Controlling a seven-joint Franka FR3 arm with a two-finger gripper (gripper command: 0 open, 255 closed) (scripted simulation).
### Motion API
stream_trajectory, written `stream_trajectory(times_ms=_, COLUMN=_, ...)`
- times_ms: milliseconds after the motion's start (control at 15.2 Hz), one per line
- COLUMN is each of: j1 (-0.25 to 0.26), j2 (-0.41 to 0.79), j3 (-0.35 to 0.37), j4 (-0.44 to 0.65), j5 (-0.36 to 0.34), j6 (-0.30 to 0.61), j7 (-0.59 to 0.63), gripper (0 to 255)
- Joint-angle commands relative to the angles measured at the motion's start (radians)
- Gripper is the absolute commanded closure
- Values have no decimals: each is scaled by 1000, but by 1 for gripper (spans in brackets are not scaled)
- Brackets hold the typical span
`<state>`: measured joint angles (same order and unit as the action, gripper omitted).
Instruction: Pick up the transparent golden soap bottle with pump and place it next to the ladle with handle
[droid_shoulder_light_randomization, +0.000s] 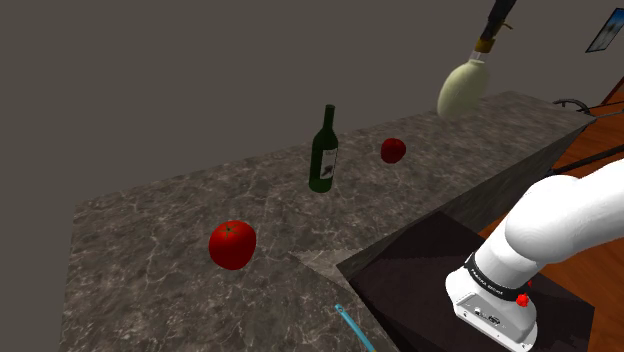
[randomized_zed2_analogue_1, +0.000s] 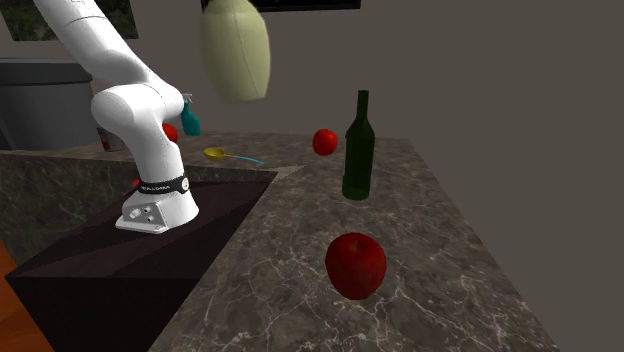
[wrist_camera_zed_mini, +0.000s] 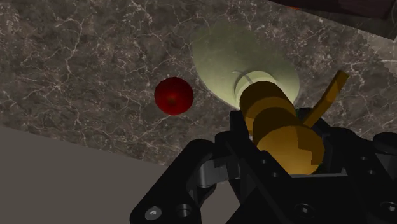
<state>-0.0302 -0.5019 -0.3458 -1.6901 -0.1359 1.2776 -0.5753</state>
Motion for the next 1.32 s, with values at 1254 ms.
stream_trajectory(times_ms=1254, j1=-18, j2=-456, j3=435, j4=-265, j5=229, j6=-207, j7=439, gripper=255)
